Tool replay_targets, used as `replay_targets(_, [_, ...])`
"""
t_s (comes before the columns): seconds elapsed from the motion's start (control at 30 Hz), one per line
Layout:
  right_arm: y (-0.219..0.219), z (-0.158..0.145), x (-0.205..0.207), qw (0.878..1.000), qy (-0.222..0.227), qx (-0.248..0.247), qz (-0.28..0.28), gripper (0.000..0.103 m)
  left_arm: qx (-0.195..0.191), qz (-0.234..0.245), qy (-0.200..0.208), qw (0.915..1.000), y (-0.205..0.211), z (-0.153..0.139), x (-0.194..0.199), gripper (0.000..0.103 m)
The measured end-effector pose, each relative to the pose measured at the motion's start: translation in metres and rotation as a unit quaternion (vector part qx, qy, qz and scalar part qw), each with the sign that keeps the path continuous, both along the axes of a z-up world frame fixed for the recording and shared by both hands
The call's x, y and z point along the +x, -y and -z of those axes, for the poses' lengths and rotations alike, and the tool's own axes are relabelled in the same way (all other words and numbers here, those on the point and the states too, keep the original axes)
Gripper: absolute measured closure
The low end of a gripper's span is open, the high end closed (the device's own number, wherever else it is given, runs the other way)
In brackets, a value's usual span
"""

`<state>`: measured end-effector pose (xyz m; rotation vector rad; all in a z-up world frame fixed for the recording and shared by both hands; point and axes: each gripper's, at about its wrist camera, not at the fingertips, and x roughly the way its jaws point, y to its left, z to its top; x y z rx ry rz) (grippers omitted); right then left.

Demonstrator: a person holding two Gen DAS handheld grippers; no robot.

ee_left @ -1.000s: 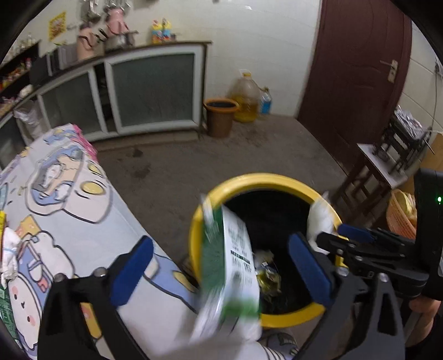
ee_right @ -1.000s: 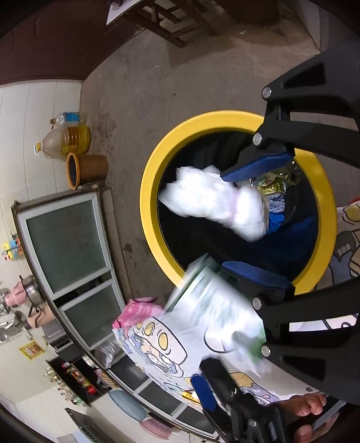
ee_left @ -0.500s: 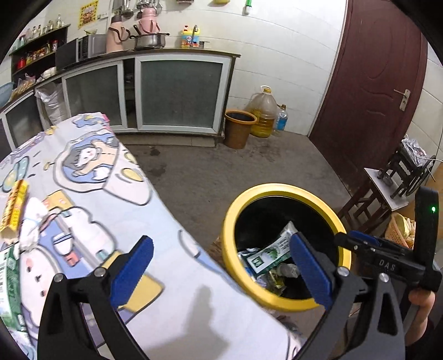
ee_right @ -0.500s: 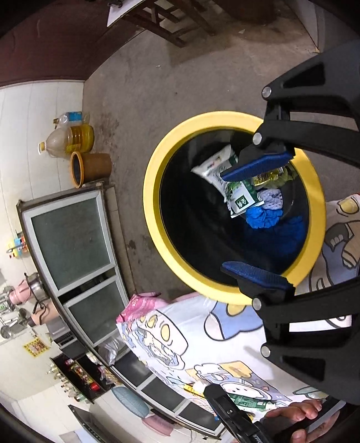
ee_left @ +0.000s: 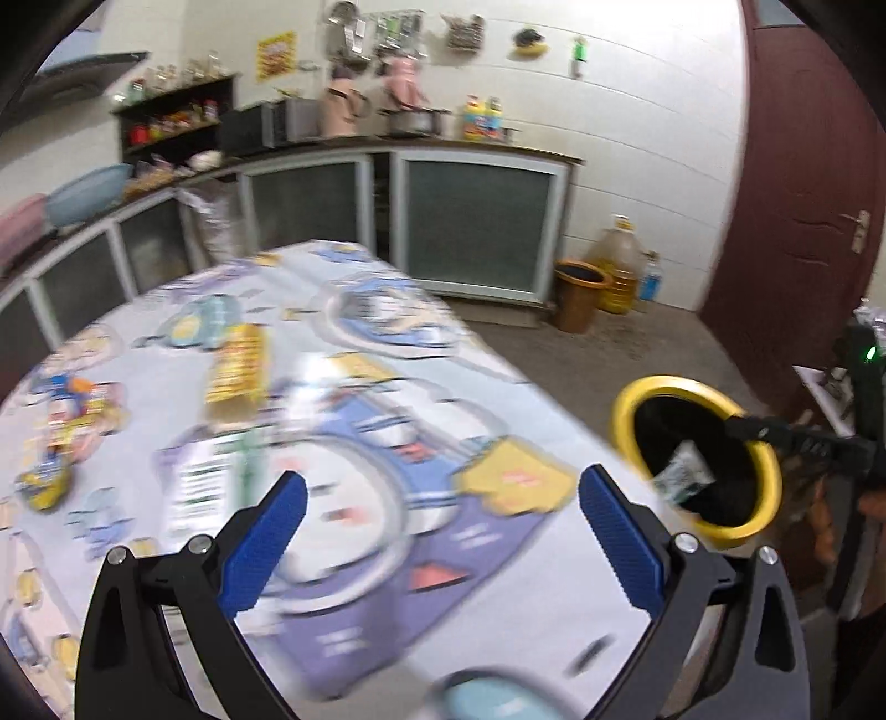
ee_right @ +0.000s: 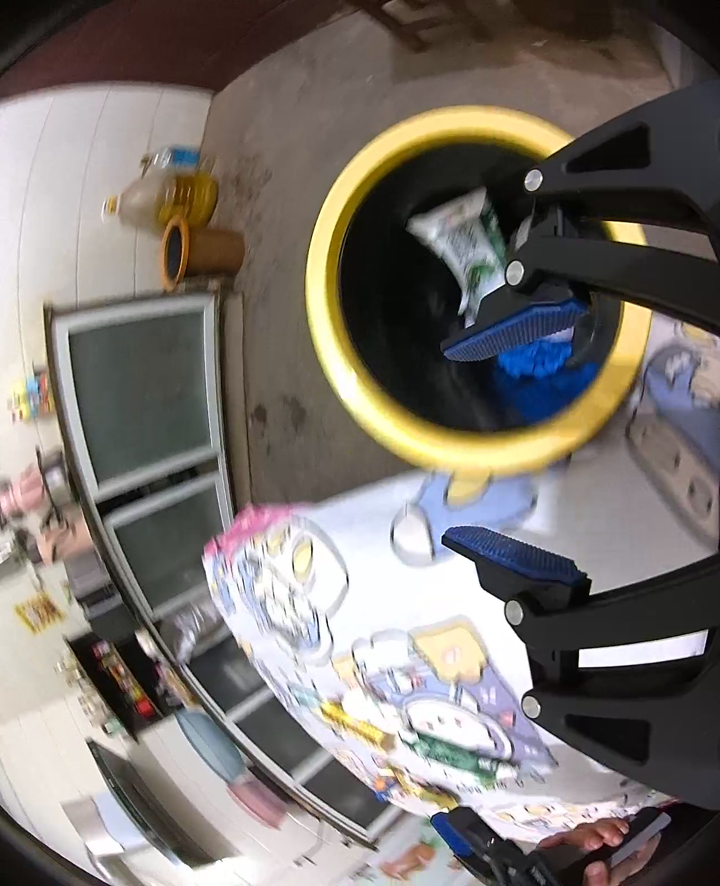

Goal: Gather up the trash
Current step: 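Move both open grippers back over the table, then grasp the second white cloth bundle with the right gripper while the left gripper grasps the other milk carton bag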

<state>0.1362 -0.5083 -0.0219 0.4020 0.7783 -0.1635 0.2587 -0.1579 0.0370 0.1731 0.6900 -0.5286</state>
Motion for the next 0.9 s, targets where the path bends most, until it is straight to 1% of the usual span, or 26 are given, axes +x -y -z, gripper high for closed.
replay_targets(0.1, [-0.029,-0.012,0.019,0.999,0.009,-0.013,-0.037,0.041,0.018,-0.033,0.013,0.9992,-0.039,0.000,0.002,0.008])
replay_targets(0.13, [-0.038,-0.015,0.024,0.999,0.011,-0.014,-0.048,0.038,0.022,-0.044,0.014,0.9987,-0.051,0.000,0.004,0.008])
replay_targets(0.2, [-0.057,-0.020,0.039,0.997,0.013,-0.007,-0.075,0.038,0.028,-0.065,0.011,0.9975,-0.075,0.004,0.010,0.008])
replay_targets(0.4, [-0.109,-0.023,0.085,0.989,0.009,-0.002,-0.147,0.038,0.042,-0.105,0.003,0.9936,-0.114,0.017,0.027,0.008])
replay_targets(0.5, [-0.132,-0.017,0.116,0.983,-0.006,0.016,-0.182,0.038,0.042,-0.114,-0.009,0.9926,-0.122,0.025,0.038,0.008])
replay_targets(0.7, [-0.167,-0.006,0.178,0.973,-0.033,0.043,-0.222,0.039,0.045,-0.105,-0.022,0.9932,-0.118,0.034,0.056,0.008])
replay_targets(0.83, [-0.182,0.001,0.213,0.971,-0.048,0.057,-0.228,0.039,0.041,-0.094,-0.039,0.9940,-0.112,0.039,0.071,0.008])
replay_targets(0.9, [-0.189,0.004,0.228,0.970,-0.055,0.058,-0.228,0.039,0.052,-0.097,-0.044,0.9930,-0.107,0.044,0.079,0.008])
